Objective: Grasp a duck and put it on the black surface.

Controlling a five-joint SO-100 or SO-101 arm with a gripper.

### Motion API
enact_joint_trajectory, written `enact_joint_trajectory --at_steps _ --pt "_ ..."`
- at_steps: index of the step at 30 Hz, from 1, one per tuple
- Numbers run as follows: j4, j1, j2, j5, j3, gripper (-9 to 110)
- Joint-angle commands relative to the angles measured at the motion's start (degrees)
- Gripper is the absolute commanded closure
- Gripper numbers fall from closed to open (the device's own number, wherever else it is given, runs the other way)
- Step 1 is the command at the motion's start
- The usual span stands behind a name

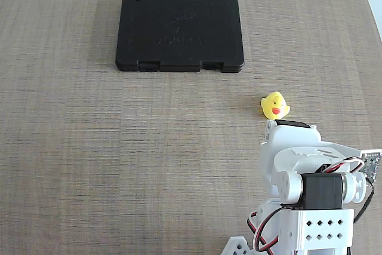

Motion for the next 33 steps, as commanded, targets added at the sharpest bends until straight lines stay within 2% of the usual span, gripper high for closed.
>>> enact_joint_trajectory --at_steps 1,22,27,33 --pt "-0.44 -0.35 3.60 0.18 -1.41 102" --pt "-0.53 -0.35 1.76 -0.44 -2.81 102" --pt "-0.62 -0.35 -7.65 -0.44 -9.58 102" --pt "-2.46 -0.44 -31.99 -0.53 -24.26 102"
